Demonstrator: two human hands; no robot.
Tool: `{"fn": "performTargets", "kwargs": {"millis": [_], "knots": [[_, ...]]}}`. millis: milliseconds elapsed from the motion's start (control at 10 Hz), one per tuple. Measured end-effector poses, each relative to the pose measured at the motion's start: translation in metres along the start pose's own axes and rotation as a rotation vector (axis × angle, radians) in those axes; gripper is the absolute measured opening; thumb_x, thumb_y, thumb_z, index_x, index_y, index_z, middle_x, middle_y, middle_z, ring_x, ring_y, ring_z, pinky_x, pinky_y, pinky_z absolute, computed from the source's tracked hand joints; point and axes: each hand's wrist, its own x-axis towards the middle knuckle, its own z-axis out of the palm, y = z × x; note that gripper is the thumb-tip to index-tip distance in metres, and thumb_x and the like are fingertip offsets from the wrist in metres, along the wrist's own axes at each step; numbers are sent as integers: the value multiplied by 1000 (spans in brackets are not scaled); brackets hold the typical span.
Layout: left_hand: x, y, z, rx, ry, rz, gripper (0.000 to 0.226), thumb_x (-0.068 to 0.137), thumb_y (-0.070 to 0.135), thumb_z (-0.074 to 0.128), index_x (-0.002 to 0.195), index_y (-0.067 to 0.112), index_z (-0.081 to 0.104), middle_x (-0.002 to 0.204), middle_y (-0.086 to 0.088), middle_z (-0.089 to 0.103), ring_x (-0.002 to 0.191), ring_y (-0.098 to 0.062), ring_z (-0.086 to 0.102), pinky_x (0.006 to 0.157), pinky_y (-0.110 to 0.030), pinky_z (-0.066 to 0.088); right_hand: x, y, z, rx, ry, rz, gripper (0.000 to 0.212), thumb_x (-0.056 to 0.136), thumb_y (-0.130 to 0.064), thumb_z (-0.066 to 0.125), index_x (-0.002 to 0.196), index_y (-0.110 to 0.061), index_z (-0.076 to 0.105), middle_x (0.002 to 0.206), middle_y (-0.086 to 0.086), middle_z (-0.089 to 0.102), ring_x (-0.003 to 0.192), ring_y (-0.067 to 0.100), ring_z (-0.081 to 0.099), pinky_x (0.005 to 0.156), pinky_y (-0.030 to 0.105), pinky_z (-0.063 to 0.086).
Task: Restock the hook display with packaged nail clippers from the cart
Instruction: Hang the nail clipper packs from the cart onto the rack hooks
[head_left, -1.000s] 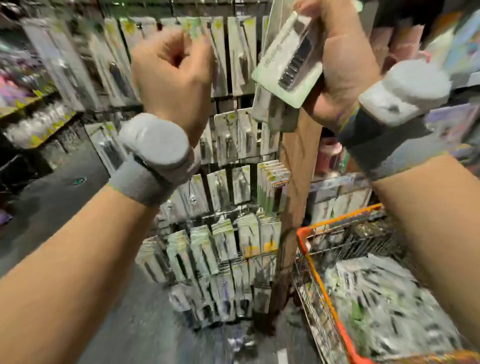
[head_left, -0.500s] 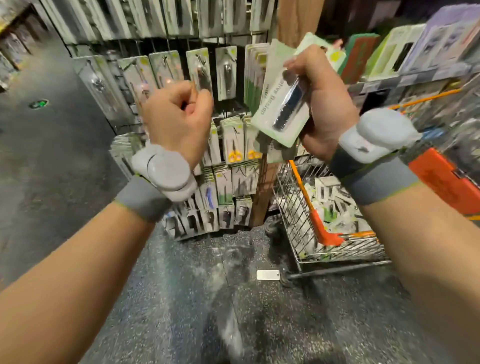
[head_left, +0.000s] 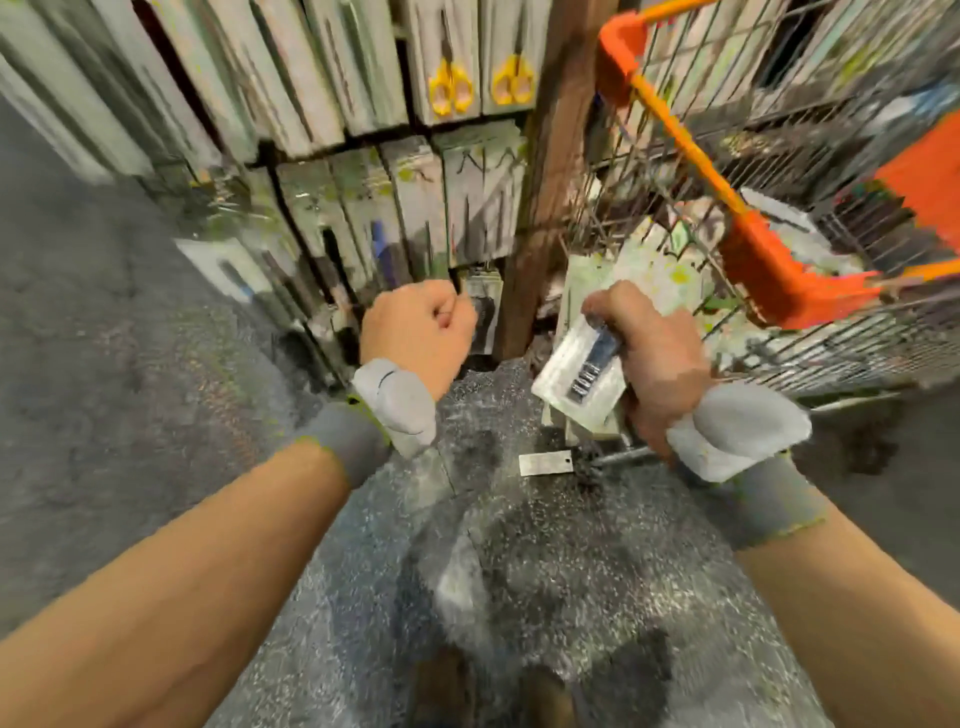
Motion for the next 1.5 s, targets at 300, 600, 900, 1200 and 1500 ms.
{"fn": "performTargets", "kwargs": {"millis": [300, 600, 900, 1200, 1500], "knots": [[-71, -152, 227, 342, -402, -73, 31, 90, 29, 51, 65, 14, 39, 91, -16, 63, 93, -39, 58, 68, -36, 40, 97, 237, 2, -40, 84, -31, 16, 83, -11, 63, 69, -12, 55, 58, -3, 55, 53, 9, 47, 53, 24, 39], [-99, -265, 436, 559, -962, 127, 37, 96, 28, 47, 130, 13, 46, 134, -8, 47, 123, -30, 45, 95, -41, 42, 191, 374, 5, -2, 27, -83, 6, 83, -5, 58, 79, -8, 57, 64, 3, 51, 47, 5, 46, 41, 13, 37], [-110, -287, 530, 534, -1100, 252, 32, 100, 27, 37, 131, 21, 42, 141, -8, 38, 129, -27, 33, 103, -37, 28, 239, 392, 1, -53, -43, -128, 14, 84, -9, 58, 71, -10, 54, 58, 4, 51, 45, 11, 48, 36, 11, 34], [-103, -285, 494, 232, -883, -180, 23, 96, 19, 47, 99, 8, 67, 107, -15, 65, 101, -29, 60, 79, -31, 44, 240, 394, 5, 69, -47, -83, 15, 82, -6, 58, 70, -14, 52, 60, 1, 50, 57, 13, 49, 52, 21, 42], [-59, -232, 309, -410, -551, -450, 13, 91, 10, 57, 80, 12, 63, 71, -6, 57, 66, -18, 49, 63, -26, 39, 172, 290, 29, 165, -125, -7, 11, 82, -10, 58, 72, -10, 54, 58, 4, 48, 48, 12, 48, 42, 17, 41]]}}
